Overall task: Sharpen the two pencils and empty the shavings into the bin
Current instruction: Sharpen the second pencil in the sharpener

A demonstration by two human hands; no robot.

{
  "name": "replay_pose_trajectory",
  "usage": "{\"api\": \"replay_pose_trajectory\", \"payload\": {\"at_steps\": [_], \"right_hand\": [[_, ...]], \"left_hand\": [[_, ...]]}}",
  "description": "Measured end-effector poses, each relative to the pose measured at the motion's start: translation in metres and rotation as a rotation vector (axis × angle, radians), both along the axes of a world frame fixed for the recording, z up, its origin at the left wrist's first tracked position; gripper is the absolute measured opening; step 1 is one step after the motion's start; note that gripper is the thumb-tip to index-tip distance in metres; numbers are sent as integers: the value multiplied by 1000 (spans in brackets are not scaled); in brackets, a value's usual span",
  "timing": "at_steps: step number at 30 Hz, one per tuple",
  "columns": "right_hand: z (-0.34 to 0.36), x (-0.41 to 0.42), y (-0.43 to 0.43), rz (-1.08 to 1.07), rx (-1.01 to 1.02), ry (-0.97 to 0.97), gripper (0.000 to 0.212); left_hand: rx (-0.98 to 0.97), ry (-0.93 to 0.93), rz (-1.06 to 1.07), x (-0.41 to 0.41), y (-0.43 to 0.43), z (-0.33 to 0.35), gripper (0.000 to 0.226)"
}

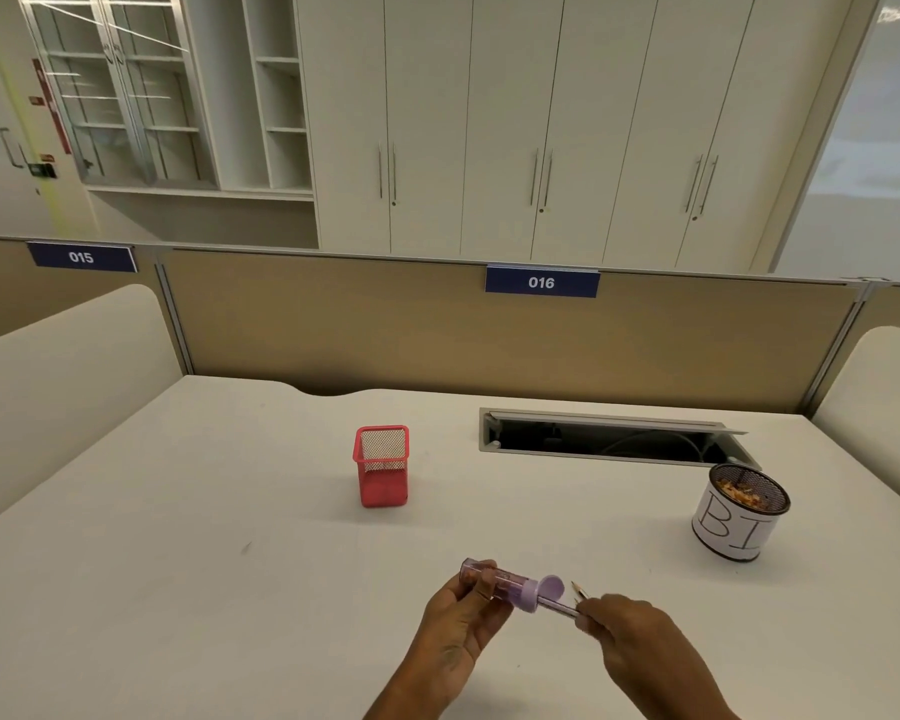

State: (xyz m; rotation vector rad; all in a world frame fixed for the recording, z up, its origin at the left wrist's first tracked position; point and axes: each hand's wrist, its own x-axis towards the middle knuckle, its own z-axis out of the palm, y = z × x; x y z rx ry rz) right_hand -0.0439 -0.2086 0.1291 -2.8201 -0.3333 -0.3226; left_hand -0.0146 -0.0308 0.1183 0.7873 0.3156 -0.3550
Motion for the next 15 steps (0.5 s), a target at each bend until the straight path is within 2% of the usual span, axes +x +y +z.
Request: {"api": "replay_pose_trajectory", "payload": {"at_steps": [1,2,4,6,7,9,13,15], "right_hand": [[4,0,1,-73,187,219,34],[6,0,0,-131,481,465,38],[7,3,-6,-281,1037,933,35],[9,0,-7,-330,1333,1210,28],[8,1,-8,-317,1374,1249,24],[6,1,-6,-304,1336,1191,24],[11,1,3,-193,745,693,12],[12,-2,6,-140,507,486,20]], "left_hand": [[10,-6,-8,0,0,-1,12],[20,-12,-18,0,0,-2,12],[26,-11,-46,0,0,-4,12],[32,-9,-68,0,0,-5,13],[39,-8,-72,0,1,-5,12],[44,3,-62,2,2,-7,12],[12,18,-36,6,1,-8,12],[-8,17,-13,7,1,-7,12]]}}
